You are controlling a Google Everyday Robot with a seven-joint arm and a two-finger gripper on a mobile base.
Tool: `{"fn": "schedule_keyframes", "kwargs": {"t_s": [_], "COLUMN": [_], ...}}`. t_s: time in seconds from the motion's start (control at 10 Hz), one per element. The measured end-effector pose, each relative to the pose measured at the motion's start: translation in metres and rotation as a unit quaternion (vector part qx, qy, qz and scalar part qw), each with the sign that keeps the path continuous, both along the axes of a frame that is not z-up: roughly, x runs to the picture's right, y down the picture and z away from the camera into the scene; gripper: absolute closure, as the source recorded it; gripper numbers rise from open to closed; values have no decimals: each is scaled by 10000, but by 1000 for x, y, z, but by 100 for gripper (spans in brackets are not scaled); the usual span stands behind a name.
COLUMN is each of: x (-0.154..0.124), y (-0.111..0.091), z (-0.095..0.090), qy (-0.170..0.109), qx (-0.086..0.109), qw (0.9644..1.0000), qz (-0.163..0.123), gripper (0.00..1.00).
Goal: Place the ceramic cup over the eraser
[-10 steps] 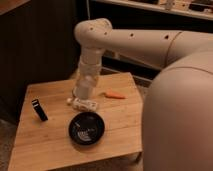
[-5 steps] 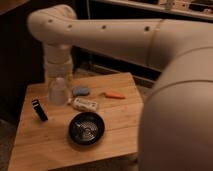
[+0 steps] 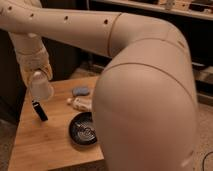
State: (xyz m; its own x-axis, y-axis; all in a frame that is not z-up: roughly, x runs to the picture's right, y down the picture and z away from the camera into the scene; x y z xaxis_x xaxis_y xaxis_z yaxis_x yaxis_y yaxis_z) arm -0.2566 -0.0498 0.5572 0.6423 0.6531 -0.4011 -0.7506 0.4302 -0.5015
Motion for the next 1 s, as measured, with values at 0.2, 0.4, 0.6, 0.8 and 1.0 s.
{"fn": "schedule_keyframes", "kwargs": {"t_s": [0.2, 0.4, 0.6, 0.8, 1.0], "x": [2, -11, -13, -28, -30], "y": [-5, 3, 7, 17, 17], "z": [5, 9, 12, 7, 11], "qy": [-560, -825, -846, -923, -861], "qx": [-351, -428, -411, -333, -212], "qw": [9976, 9945, 9936, 9918, 9925], "qz": [-211, -485, -622, -813, -841], "gripper": [100, 100, 100, 100, 100]}}
